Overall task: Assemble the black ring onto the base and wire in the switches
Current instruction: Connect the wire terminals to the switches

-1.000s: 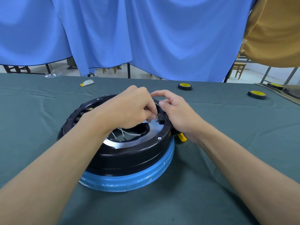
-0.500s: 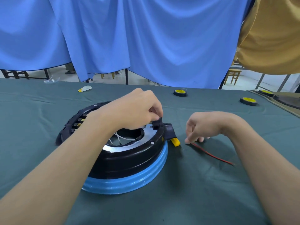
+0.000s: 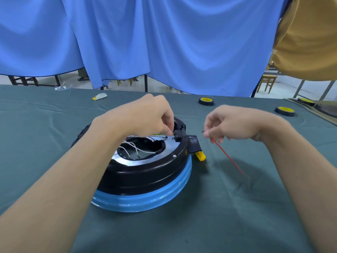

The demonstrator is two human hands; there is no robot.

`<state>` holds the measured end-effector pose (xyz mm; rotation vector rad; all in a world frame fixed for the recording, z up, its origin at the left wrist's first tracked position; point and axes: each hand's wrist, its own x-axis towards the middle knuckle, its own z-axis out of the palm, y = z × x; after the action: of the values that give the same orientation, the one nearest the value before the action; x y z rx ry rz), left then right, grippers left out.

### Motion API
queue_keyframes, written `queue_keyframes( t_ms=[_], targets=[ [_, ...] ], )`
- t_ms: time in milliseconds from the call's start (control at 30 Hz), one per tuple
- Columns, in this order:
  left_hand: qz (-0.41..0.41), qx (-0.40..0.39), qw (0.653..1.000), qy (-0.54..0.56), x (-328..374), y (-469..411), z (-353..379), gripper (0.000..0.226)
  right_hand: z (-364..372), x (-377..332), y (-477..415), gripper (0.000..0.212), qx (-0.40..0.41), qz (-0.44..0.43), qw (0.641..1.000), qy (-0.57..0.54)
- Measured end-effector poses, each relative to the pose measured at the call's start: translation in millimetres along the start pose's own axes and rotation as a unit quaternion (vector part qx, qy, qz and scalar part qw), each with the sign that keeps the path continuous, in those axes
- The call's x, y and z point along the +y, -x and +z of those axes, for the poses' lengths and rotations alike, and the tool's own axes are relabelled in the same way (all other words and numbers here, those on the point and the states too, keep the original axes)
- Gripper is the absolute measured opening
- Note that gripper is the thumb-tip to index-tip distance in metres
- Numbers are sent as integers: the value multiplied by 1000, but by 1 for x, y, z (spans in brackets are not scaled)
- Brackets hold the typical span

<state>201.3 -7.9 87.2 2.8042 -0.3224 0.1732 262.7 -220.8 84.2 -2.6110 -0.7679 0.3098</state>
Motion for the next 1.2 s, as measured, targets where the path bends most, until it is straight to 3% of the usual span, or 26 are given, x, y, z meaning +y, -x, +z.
queue_keyframes(
  t_ms=[233,467,667,767,933,1133,1200],
  targets=[
    [-21,-10,999,-34,-3,0,2,10,13,-21,-1,12,33,-72,985,-156],
    [-15,10,999,-32,-2,-1,3,31,28,-28,-6,10,22,-79,978,-190],
    [7,8,1000,6,-3,1,2,8,25,-30,-3,11,14,-75,981,-181],
    [25,63,995,70,0,2,-8,5,18,-31,0,13,54,-88,970,-219],
    [50,125,978,158,11,10,-19,12,12,-42,1,11,131,-98,889,-427],
    [41,164,974,153,21,9,-14,22,10,-54,3,11,183,-91,778,-594],
    [48,190,970,145,21,8,-15,20,8,-54,3,11,182,-90,757,-621]
  ],
)
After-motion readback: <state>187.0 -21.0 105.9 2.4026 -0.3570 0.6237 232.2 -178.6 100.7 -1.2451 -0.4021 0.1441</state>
